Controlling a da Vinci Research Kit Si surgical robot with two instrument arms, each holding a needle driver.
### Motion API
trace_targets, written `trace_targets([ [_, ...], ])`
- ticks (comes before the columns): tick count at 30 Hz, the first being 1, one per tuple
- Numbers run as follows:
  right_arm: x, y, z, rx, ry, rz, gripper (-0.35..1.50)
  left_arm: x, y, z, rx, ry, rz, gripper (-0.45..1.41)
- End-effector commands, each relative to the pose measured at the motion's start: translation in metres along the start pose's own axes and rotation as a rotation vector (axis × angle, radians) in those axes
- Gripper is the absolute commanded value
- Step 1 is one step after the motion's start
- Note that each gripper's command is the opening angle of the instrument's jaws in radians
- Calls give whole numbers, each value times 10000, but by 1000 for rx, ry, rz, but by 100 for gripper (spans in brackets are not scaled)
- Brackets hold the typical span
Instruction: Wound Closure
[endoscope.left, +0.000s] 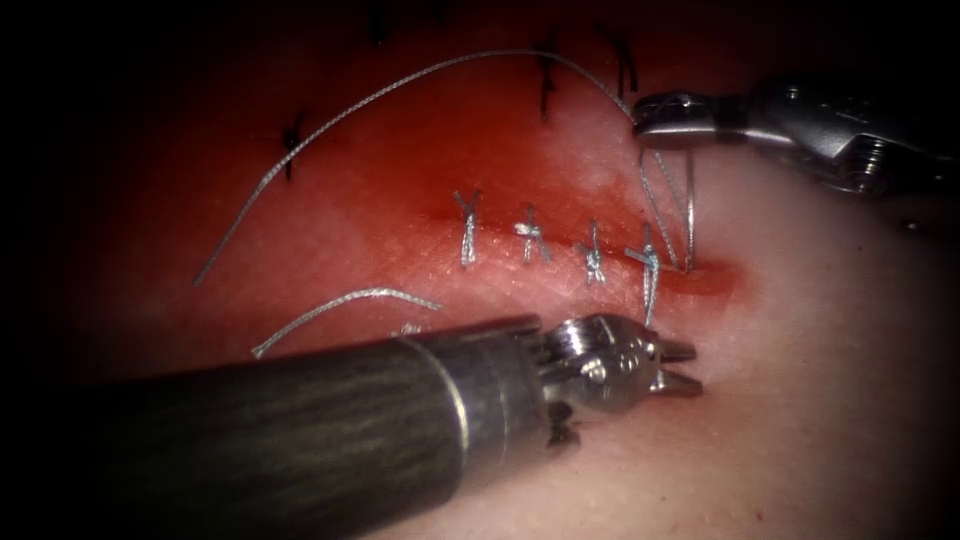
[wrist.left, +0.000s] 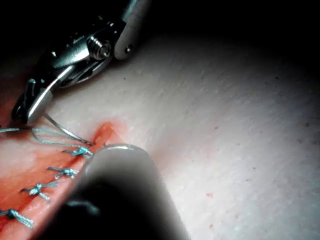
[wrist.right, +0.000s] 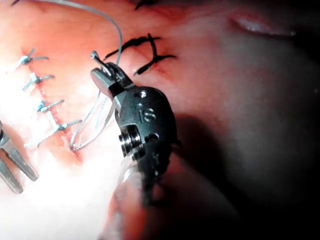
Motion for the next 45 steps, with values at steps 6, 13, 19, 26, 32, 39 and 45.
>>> trace_targets([
  [6, 8, 8, 13, 2, 15, 56, -35, 3, -2, 7, 2, 0, 2, 32],
  [13, 2, 9, 13, 35, 13, 151, -35, 1, -2, 6, -1, -2, 5, 32],
  [19, -1, 5, 14, 83, 7, 218, -35, -1, -3, 5, -2, -2, 6, 32],
  [26, -1, -1, 18, 153, 12, 297, -35, -5, -5, 1, -7, 0, 10, 32],
  [32, -1, -5, 17, 161, 9, 306, -35, -8, -7, -4, -5, -2, 5, 32],
  [39, -1, -15, 16, 183, 8, 363, -35, -9, -8, -5, -6, -2, 7, 32],
  [45, 1, -20, 19, 220, 0, 373, -35, -10, -9, -5, -4, -3, 7, 32],
])
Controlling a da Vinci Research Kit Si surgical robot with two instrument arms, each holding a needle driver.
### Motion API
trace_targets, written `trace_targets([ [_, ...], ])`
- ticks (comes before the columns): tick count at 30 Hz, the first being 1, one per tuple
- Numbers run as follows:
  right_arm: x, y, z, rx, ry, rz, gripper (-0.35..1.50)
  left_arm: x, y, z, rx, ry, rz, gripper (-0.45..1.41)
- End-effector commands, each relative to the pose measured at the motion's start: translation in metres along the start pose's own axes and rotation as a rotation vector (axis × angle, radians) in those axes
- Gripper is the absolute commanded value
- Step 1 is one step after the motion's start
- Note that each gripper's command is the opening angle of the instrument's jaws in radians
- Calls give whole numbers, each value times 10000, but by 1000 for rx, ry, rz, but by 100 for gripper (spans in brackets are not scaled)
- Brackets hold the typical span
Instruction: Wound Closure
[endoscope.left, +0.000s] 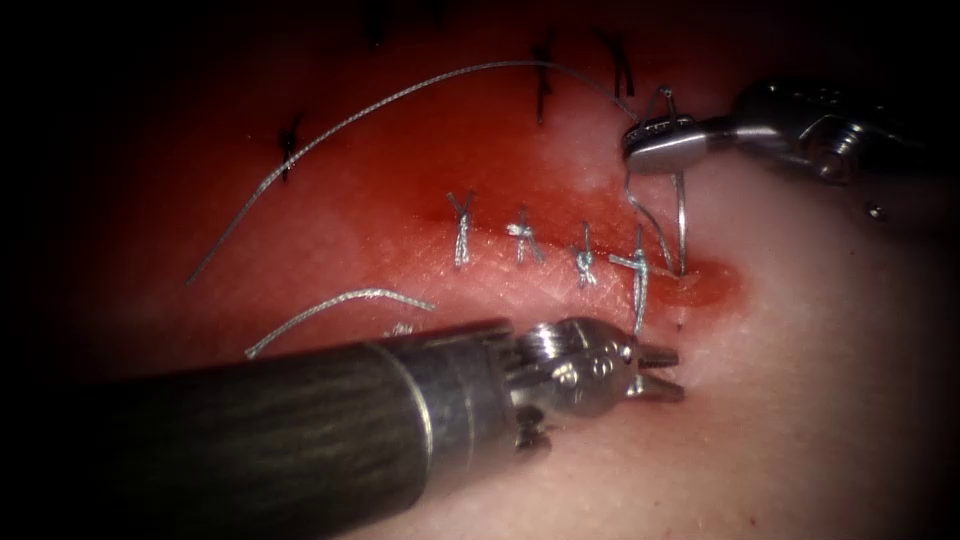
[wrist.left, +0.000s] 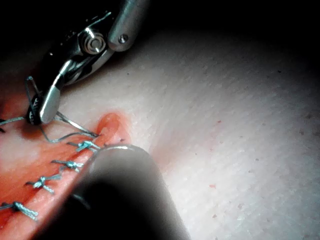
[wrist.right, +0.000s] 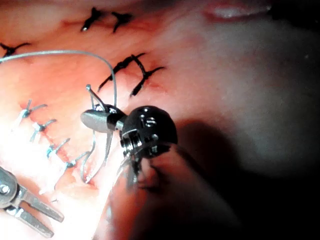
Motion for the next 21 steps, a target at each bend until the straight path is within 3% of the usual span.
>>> trace_targets([
  [1, 1, 2, 13, 13, -7, -3, -35, 3, -3, 6, 2, 0, 2, 32],
  [10, -28, -22, 14, 86, -7, 90, -35, 1, -3, -6, -5, 1, 3, 32],
  [21, -59, -43, 15, 99, -20, 218, -35, -1, -5, -15, 2, -3, 3, 32],
])
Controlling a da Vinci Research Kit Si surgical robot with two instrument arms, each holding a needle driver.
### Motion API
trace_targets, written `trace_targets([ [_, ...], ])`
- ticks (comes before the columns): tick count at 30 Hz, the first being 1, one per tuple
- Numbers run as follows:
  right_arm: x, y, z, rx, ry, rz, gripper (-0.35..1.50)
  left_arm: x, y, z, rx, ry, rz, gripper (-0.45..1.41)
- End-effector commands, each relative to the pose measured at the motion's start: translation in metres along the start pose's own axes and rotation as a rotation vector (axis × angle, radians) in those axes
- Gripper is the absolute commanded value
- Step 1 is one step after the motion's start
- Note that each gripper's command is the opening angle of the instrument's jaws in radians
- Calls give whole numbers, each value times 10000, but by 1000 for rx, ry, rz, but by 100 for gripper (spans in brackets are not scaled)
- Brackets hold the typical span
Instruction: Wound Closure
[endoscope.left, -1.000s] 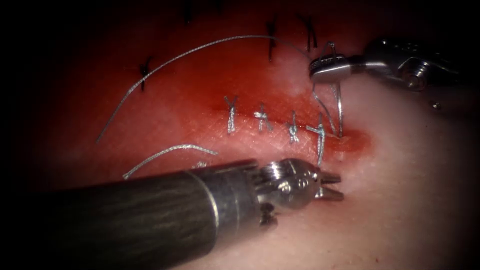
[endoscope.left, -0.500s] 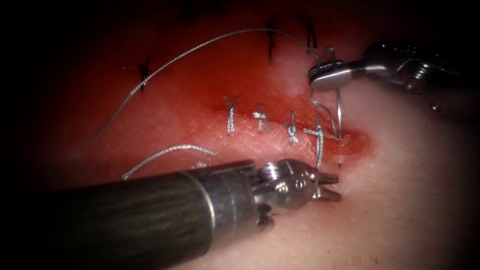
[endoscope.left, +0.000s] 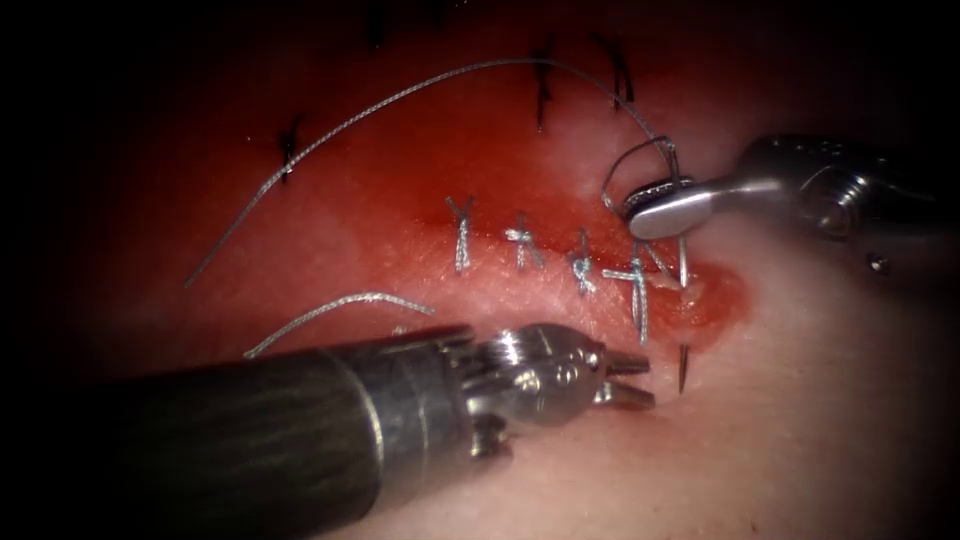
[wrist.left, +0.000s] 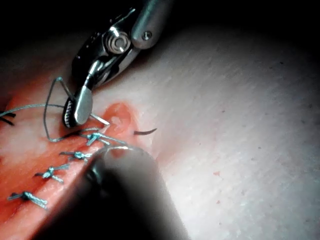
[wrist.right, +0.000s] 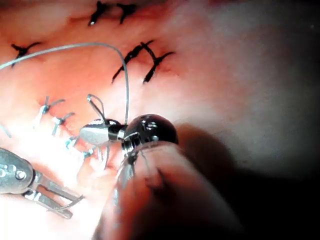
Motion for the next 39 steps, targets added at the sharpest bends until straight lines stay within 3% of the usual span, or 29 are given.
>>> trace_targets([
  [1, -5, 4, 13, 3, -3, 7, -35, 4, -3, 6, 2, 1, 1, 32],
  [6, -19, 0, 12, 4, 1, 49, -35, 4, -4, 4, 3, 0, 1, 32],
  [7, -20, 0, 10, 1, 4, 54, -35, 4, -4, 3, 3, -3, -6, 26],
  [10, -22, 0, 5, -5, 35, 65, -35, 6, -5, -6, 22, 50, 87, 4],
  [13, -17, 3, 1, -1, 82, 70, -35, 7, -5, -11, 42, 92, 157, 7],
  [14, -8, 7, -4, 1, 163, 68, 39, 8, -5, -15, 60, 132, 211, 14],
  [15, -8, 7, -4, 1, 163, 68, 39, 8, -5, -15, 60, 132, 211, 14],
  [17, 0, 11, -7, -22, 227, 8, 98, 9, -6, -19, 82, 185, 294, 41],
  [19, 7, 18, -11, -32, 264, -16, 116, 10, -7, -20, 109, 240, 365, 57],
  [21, 12, 26, -14, -34, 263, -35, 121, 11, -9, -20, 113, 276, 405, 69],
  [25, 20, 41, -23, -46, 267, -73, 128, 19, -15, -19, 95, 338, 466, 113],
  [27, 24, 54, -35, -68, 274, -104, 128, 24, -19, -16, 85, 356, 494, 121],
  [33, 27, 70, -57, -99, 286, -123, 128, 32, -26, -8, 71, 382, 512, 116],
  [36, 26, 72, -70, -112, 288, -121, 126, 37, -34, 1, 73, 394, 524, 84],
  [39, 24, 70, -73, -109, 285, -121, 123, 39, -36, 8, 73, 398, 510, 73],
])
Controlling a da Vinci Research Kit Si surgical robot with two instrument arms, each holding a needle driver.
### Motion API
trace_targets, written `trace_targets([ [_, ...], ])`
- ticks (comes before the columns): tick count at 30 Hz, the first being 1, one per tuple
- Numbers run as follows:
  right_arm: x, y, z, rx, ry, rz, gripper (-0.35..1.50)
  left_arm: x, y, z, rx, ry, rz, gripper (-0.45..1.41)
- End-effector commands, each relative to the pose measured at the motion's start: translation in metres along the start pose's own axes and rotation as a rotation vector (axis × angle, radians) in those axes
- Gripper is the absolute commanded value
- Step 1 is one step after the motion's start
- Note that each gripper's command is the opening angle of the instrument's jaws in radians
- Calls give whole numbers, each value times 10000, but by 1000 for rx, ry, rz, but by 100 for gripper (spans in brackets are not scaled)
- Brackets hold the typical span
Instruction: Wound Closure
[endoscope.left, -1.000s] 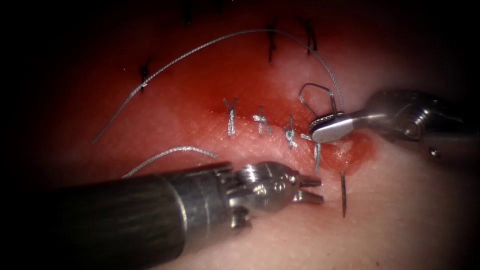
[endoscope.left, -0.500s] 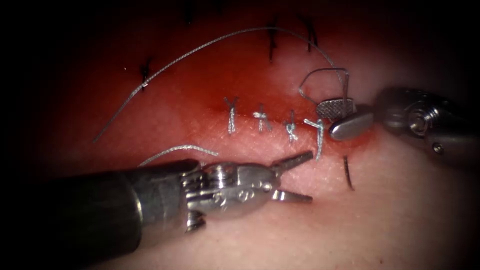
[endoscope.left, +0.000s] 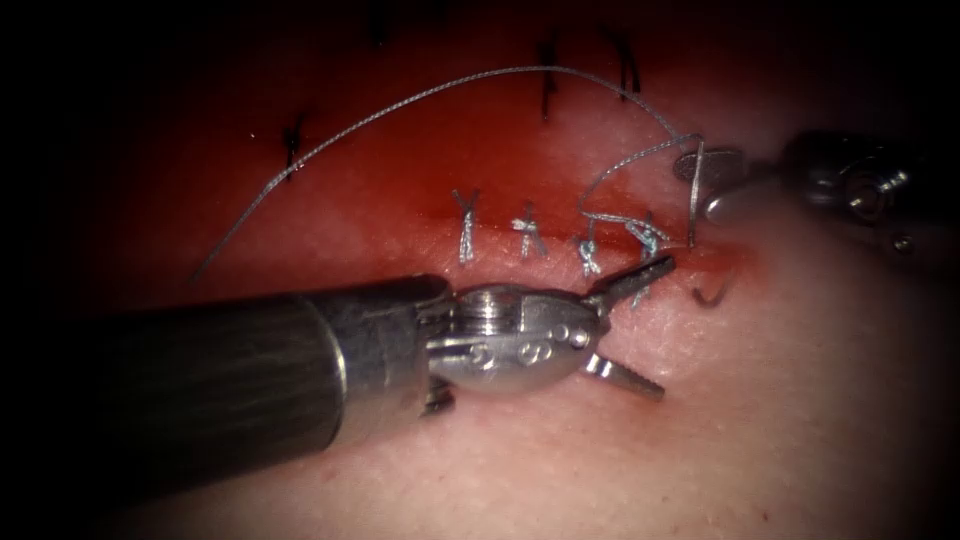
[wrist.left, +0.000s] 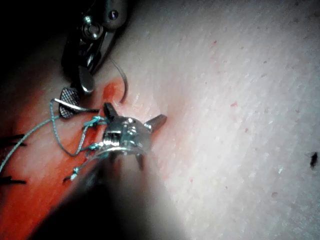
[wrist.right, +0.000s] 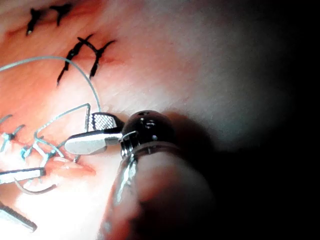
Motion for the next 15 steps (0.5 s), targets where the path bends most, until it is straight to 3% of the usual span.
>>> trace_targets([
  [1, -1, 1, 5, 4, -6, -1, 121, -1, -4, 10, 3, -1, -14, 71],
  [5, -3, -3, -4, -22, -46, -5, 106, 0, -9, 21, 0, 24, -72, 52],
  [9, -6, -6, -11, -46, -59, -7, 101, 0, -14, 26, 5, 34, -92, 54],
  [15, -4, -9, -24, -73, -42, -7, 96, -2, -21, 35, 31, 64, -156, 25],
])
